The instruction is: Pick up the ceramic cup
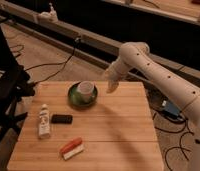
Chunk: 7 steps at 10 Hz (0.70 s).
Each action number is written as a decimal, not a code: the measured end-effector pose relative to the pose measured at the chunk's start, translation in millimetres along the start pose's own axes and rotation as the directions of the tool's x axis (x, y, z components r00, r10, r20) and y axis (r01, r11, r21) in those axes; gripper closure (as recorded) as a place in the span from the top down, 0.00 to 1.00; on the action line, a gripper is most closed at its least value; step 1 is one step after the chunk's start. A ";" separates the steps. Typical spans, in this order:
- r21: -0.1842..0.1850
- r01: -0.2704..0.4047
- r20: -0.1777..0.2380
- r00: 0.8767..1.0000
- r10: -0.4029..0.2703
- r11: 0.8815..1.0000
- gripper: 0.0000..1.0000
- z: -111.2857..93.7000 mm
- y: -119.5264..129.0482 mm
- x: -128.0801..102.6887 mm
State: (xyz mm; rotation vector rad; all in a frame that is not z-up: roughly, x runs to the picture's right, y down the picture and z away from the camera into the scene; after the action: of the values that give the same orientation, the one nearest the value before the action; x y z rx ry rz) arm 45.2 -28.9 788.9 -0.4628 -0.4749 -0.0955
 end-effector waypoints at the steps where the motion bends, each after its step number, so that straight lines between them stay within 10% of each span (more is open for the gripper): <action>1: -0.006 0.030 0.022 0.999 -0.030 1.000 0.65 8.5 -8.3 -14.2; 7: -0.088 0.146 0.088 0.986 -0.138 0.985 0.65 58.2 -15.6 -59.9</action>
State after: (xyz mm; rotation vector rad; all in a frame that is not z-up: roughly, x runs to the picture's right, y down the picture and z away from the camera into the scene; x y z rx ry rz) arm -35.4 -17.6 813.4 -0.5260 -0.5856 -0.2383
